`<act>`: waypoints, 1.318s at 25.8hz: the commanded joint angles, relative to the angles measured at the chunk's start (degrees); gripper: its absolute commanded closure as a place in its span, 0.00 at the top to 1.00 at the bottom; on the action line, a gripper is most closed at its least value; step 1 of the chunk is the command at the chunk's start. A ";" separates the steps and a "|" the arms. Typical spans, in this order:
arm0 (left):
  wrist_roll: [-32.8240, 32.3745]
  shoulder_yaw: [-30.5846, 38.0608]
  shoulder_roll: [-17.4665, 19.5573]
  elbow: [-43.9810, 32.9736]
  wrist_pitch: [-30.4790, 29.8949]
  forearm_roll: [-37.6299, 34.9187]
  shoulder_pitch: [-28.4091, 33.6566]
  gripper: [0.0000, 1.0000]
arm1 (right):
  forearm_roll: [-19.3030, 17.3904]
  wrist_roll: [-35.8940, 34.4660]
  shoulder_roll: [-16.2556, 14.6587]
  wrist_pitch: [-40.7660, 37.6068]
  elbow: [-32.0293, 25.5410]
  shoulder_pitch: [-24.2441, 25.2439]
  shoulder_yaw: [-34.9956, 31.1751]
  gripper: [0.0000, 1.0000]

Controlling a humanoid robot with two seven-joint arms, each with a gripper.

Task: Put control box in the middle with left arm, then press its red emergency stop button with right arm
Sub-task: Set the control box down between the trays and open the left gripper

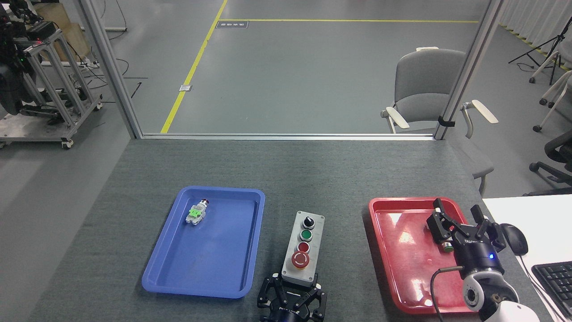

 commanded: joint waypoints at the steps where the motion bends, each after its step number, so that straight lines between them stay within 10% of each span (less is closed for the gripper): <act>1: -0.09 -1.72 0.00 0.98 -0.37 1.17 0.01 0.00 | 0.06 -0.08 -0.11 0.01 0.00 -0.01 0.01 1.00; 21: -4.22 -3.83 -0.09 3.44 2.27 4.51 -1.49 0.00 | 0.06 -0.25 -0.02 -0.25 0.00 -0.01 0.01 1.00; 23: -4.31 -3.83 -0.09 3.71 1.30 4.69 -1.58 0.26 | 0.06 -0.25 -0.02 -0.25 0.08 -0.01 0.01 1.00; 25: -4.22 -3.75 -0.09 3.44 1.39 4.86 -1.58 0.91 | 0.06 -0.17 -0.02 -0.25 0.00 -0.01 0.01 1.00; 34: -2.90 -4.10 0.09 0.02 -1.60 3.81 -1.14 0.99 | 0.15 -0.17 -0.11 -0.07 0.08 -0.01 0.10 1.00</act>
